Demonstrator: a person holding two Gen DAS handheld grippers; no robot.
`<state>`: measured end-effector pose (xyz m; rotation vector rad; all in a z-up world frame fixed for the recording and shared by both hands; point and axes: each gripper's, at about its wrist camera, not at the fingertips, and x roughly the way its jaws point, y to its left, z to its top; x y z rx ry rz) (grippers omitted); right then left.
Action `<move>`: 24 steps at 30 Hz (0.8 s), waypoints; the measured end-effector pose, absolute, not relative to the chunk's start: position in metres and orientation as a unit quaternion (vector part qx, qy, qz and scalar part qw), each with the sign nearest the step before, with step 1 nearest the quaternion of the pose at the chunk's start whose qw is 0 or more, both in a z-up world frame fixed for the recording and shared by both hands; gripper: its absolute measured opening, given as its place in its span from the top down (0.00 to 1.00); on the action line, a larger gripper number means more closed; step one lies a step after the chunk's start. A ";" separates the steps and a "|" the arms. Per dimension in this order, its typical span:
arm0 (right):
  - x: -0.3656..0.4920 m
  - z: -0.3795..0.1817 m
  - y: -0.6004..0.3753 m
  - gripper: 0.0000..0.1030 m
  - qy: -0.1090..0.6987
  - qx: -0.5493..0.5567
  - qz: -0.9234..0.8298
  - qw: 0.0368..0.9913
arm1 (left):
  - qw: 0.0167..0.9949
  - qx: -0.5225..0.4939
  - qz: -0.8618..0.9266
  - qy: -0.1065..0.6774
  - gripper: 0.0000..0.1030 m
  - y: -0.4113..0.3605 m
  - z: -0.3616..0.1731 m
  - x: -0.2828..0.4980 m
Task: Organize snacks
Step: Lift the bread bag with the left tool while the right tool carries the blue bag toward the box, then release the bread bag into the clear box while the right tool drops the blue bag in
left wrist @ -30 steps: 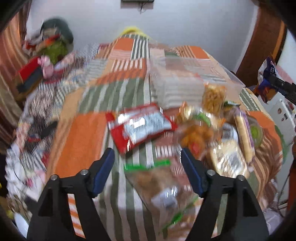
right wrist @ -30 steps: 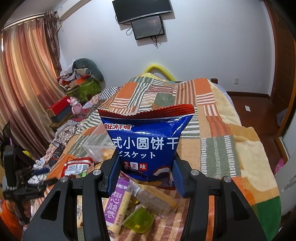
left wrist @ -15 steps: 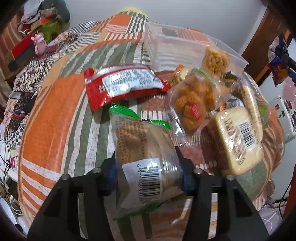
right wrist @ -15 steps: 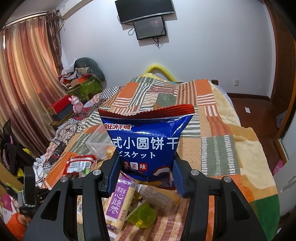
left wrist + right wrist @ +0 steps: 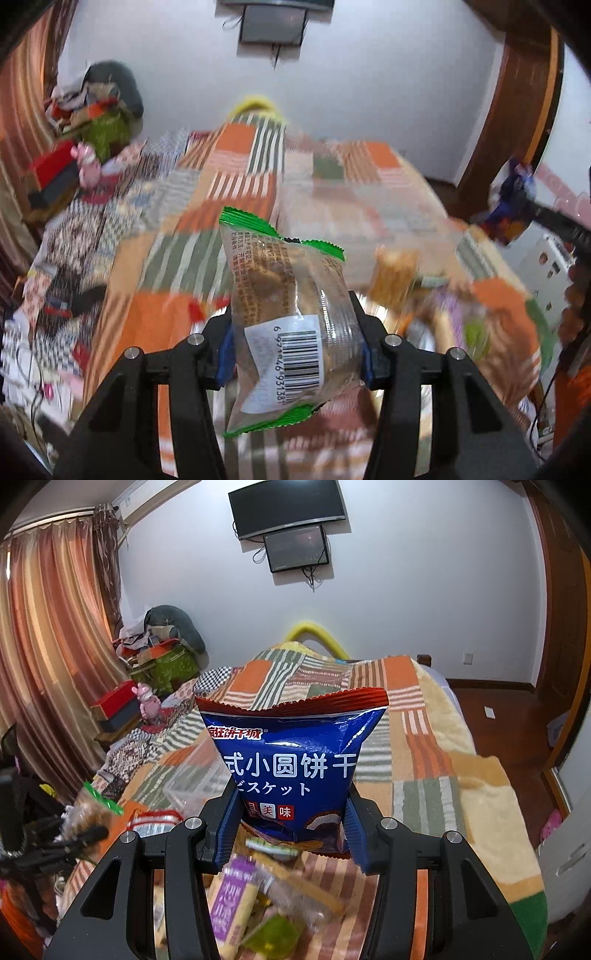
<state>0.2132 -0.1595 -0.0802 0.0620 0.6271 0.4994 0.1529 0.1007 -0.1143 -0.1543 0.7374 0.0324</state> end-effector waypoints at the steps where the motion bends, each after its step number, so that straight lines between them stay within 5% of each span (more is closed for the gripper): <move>1: 0.218 -0.079 -0.157 0.55 0.302 0.030 0.243 0.921 | 0.933 -0.073 0.012 0.353 0.51 0.099 -0.110 0.159; 24: 0.297 -0.132 -0.105 0.55 0.386 -0.007 0.258 0.886 | 0.916 -0.060 -0.017 0.396 0.50 0.079 -0.148 0.317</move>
